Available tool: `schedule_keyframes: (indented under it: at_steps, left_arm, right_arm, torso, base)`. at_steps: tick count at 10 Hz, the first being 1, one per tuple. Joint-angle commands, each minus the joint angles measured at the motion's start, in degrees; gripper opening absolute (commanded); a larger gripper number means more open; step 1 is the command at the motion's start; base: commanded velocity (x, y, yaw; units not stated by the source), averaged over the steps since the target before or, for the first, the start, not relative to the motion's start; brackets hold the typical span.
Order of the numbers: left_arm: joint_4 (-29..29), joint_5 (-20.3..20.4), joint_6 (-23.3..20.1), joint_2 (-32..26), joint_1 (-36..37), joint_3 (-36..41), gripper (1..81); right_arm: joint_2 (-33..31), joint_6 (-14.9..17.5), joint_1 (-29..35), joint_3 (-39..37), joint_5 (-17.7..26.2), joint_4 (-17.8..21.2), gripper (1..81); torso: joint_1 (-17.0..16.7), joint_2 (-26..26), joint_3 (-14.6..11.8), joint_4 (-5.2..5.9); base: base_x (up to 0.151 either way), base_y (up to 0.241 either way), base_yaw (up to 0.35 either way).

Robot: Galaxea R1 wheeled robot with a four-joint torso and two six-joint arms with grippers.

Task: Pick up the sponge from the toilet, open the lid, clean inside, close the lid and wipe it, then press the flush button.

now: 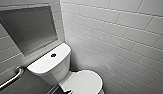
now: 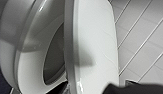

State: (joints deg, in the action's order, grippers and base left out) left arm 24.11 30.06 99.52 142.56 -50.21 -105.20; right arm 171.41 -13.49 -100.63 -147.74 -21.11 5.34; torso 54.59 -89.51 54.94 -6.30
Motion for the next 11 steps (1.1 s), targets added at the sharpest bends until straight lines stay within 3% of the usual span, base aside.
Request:
schedule_keyframes:
  at_steps: [1, 4, 7, 10, 11]
  left_arm:
    - [0.4, 7.21, -0.73, -0.43, 10.52, -1.32, 81.1]
    - [3.13, 7.46, -0.65, -0.25, 13.07, -3.53, 81.1]
    - [7.79, 6.86, -0.03, -0.61, 16.06, 6.21, 81.1]
    - [8.93, 4.57, -0.56, 0.2, 16.85, 8.08, 81.1]
    - [9.2, 4.39, -0.56, -0.34, 16.85, 8.08, 81.1]
  right_arm:
    - [-0.17, 0.05, -2.08, 0.36, 4.15, -0.24, 1.0]
    - [-0.17, 0.22, -1.99, 0.27, 4.23, -0.24, 1.0]
    - [0.01, 0.05, -1.55, 0.0, 5.56, -0.24, 1.0]
    - [0.01, -0.04, -1.55, 0.18, 5.56, -0.24, 1.0]
    - [0.01, -0.13, -1.46, 0.09, 5.56, -0.24, 1.0]
  torso:
    - [0.0, 0.0, 0.0, 0.0]
    - [0.0, 0.0, 0.0, 0.0]
    - [0.0, 0.0, 0.0, 0.0]
    - [0.0, 0.0, 0.0, 0.0]
    - [0.0, 0.0, -5.73, 0.0]
  base:
    - [0.0, 0.0, 0.0]
    - [0.0, 0.0, 0.0]
    - [0.0, 0.0, 0.0]
    - [0.0, 0.0, 0.0]
    - [0.0, 0.0, 0.0]
